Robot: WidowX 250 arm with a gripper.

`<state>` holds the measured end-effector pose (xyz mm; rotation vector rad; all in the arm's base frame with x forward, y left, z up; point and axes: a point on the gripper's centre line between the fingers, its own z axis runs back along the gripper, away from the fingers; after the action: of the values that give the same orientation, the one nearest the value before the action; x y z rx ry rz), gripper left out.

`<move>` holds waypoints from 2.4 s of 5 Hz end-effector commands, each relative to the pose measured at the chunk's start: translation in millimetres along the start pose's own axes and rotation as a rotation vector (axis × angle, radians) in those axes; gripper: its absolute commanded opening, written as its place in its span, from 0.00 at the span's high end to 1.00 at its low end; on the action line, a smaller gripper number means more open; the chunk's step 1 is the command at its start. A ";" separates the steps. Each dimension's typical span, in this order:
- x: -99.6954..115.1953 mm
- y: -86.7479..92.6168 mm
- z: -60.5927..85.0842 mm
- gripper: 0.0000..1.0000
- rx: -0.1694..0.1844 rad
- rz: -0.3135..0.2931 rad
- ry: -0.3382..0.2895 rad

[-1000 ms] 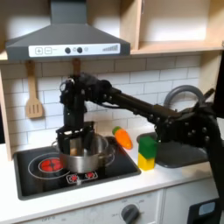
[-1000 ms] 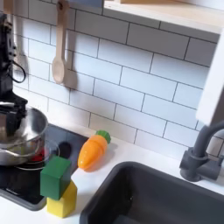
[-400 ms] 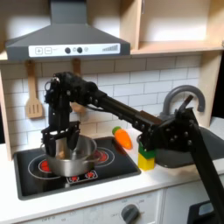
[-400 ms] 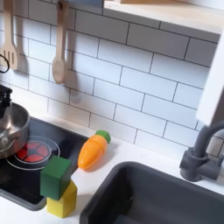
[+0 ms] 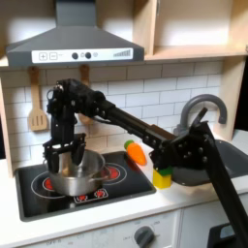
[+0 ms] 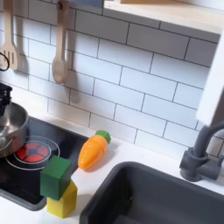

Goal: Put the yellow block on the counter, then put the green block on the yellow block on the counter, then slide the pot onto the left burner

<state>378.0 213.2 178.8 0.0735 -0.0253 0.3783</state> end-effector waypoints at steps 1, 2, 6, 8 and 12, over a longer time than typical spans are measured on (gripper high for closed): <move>-4.8 0.3 7.1 0.00 -0.003 -0.009 -0.009; -15.8 -9.4 6.3 0.00 -0.016 -0.054 0.013; -84.9 -48.0 41.4 0.00 -0.051 -0.158 -0.027; -142.7 -57.6 64.3 0.00 -0.065 -0.183 -0.042; -230.2 -57.4 81.0 0.00 -0.062 -0.230 -0.049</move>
<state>183.9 68.9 248.5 0.0260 -0.0836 0.1459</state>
